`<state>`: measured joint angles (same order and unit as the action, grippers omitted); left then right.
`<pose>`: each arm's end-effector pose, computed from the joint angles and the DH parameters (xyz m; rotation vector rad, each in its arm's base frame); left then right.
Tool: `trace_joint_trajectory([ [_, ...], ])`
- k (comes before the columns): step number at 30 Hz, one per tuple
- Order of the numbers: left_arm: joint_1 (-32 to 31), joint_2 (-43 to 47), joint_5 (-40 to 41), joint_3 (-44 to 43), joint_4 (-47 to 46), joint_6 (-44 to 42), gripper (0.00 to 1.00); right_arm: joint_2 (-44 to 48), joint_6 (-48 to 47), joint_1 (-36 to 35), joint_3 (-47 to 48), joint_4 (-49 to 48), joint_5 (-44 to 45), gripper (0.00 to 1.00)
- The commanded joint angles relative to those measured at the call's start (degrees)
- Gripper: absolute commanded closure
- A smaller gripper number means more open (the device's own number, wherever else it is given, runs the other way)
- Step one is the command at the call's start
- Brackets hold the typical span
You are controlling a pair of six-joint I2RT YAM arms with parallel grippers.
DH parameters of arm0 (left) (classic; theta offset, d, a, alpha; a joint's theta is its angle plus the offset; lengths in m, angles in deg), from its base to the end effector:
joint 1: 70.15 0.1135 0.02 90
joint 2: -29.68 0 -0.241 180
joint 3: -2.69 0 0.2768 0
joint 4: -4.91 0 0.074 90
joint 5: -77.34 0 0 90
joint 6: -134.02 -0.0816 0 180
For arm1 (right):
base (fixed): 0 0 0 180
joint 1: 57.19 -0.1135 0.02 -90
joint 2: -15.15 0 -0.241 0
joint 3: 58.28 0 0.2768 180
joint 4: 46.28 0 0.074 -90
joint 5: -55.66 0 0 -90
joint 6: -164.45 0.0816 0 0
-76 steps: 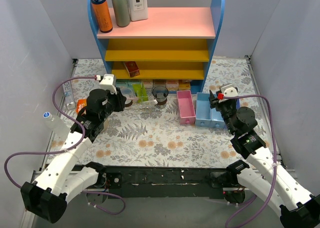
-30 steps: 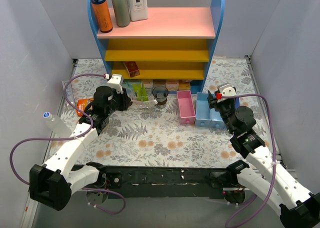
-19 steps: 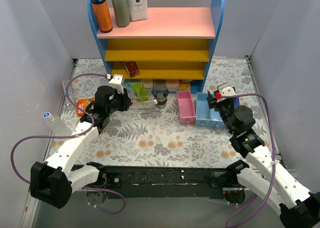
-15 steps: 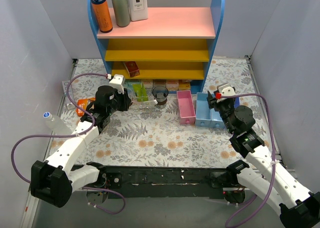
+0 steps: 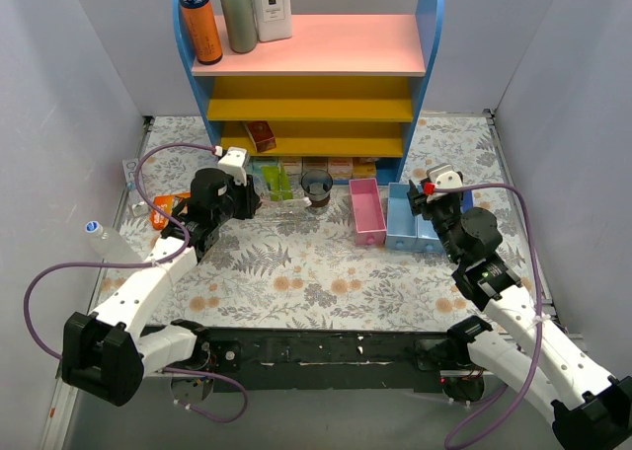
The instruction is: Prepare toiletry sets of a toothbrush and toothpaste on the tray
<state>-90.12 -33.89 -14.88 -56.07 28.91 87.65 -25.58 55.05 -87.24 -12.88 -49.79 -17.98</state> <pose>0.3042 -0.1139 0.2311 -0.4173 2.1128 -0.7064 0.2400 0.1123 0.3150 -0.3786 1.3832 -0.0510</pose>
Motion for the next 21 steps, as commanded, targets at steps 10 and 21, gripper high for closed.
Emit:
trace_joint_trajectory([
  [10, 0.3, -1.0, -1.0, -2.3, -1.6, -1.4, 1.0, -0.1, 0.5, 0.2, -0.2, -1.7, 0.2, 0.36],
  [21, 0.2, -1.0, -0.2, -1.8, -2.2, -2.1, 1.0, -0.4, 0.5, 0.2, -0.3, -2.1, 0.2, 0.36],
])
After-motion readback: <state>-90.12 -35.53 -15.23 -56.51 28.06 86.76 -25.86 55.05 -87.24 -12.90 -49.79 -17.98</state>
